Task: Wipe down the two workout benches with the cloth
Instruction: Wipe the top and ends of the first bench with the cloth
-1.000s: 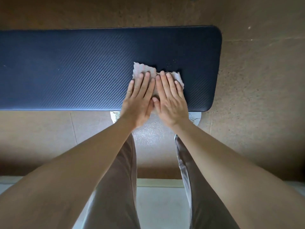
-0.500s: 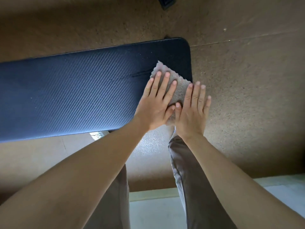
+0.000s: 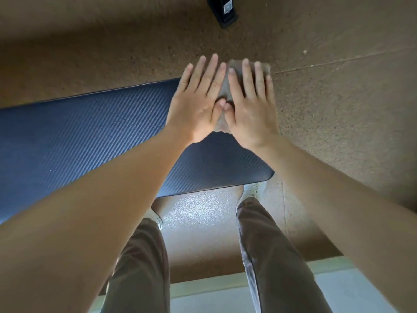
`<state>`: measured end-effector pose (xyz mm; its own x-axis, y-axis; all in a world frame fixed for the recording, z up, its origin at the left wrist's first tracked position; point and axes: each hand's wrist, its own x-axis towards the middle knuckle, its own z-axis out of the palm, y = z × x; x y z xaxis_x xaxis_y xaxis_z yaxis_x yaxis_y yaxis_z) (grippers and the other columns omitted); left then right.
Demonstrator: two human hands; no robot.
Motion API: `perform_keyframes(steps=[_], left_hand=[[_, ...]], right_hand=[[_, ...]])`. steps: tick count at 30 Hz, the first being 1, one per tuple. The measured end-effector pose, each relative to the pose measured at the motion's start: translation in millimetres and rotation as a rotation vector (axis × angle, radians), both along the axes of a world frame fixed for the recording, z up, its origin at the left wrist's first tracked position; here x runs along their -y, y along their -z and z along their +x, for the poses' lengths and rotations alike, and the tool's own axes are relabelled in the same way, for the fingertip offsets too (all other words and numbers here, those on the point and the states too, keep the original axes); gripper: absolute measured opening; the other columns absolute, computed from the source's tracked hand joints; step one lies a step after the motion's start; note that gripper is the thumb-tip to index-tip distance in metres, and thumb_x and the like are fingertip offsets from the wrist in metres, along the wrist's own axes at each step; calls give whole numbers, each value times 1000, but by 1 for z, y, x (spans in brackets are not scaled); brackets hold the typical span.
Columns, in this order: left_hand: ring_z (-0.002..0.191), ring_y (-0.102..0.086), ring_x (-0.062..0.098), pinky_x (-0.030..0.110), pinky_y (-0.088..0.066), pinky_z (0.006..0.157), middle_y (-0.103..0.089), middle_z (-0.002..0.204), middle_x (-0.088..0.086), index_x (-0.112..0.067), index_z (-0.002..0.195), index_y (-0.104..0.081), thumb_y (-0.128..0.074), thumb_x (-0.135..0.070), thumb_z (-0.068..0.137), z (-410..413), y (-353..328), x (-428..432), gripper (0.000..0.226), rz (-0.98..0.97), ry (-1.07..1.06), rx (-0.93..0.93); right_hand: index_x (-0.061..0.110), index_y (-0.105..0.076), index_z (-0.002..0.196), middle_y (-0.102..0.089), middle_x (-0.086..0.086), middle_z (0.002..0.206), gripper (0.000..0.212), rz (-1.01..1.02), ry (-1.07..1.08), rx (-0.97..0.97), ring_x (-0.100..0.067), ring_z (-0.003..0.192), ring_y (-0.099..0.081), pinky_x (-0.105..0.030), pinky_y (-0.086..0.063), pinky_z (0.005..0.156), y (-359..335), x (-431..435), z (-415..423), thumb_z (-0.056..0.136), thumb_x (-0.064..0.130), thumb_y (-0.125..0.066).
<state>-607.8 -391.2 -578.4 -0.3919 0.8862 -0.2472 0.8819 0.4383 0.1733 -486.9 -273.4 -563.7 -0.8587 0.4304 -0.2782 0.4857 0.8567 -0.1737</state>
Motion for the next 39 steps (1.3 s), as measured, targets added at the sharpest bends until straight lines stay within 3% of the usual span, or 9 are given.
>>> perform_keyframes(steps=[3,5,9,16,20,25,29,34,39], left_hand=[[161,-3,28,48,-1,130,-3,174,11,-9,165,-2,-12,-46,110,-11,0,15,67,-30,-79,-22],[161,-1,26,50,-2,130,-2,174,10,-9,165,-2,-11,-46,110,-13,-1,30,67,-40,-122,-38],[161,0,27,50,-3,130,0,174,10,-8,165,0,-10,-45,111,-4,-4,55,66,-46,-168,-65],[160,5,28,53,-3,130,6,174,11,-10,165,5,-15,-47,111,45,-7,117,68,-103,-230,3],[160,6,29,53,-4,129,8,173,12,-10,164,9,-7,-51,109,92,-13,161,71,-149,-279,45],[160,7,30,57,-8,128,11,172,15,-6,163,9,-17,-52,109,138,-21,208,76,-238,-351,65],[160,9,31,56,-3,129,15,171,16,-5,161,15,-10,-52,107,153,-29,234,77,-280,-439,51],[160,9,25,51,-4,130,9,173,10,-9,164,6,-12,-43,109,129,-26,227,67,-108,-226,195],[158,20,19,44,7,130,22,170,5,-12,161,20,6,-51,106,75,-11,213,69,-151,-235,161]], right_hand=[[9,-37,155,-27,-18,167,71,-31,-52,4,-38,157,-17,-53,-9,126,-2,-1,-34,98,47,-21],[12,-31,159,-20,-11,171,70,-10,-43,7,-33,159,-11,-54,-6,128,3,10,-46,100,46,-15],[18,-16,164,-9,-7,173,64,96,-34,3,-33,159,-6,-56,-7,128,12,37,-37,108,48,-19],[17,-18,164,-11,-12,172,68,67,-136,3,-38,159,-6,-57,-6,128,9,91,12,107,53,-26],[17,-19,164,-12,-11,172,67,18,-200,8,-38,158,-7,-58,-9,127,4,127,51,107,51,-33],[15,-23,163,-12,-11,172,68,-111,-208,-2,-36,159,-6,-57,-11,128,-10,164,92,104,37,-50],[8,-28,161,-15,-14,171,66,-154,-161,-10,-33,159,-7,-51,-13,129,-23,186,114,103,29,-53],[7,-26,161,-12,-13,172,62,-185,-191,-24,-31,160,-4,-50,-12,129,-11,180,86,106,27,-46],[11,-21,163,-11,-10,172,62,-128,-269,-43,-30,160,-3,-50,-9,129,-2,159,26,107,31,-38]])
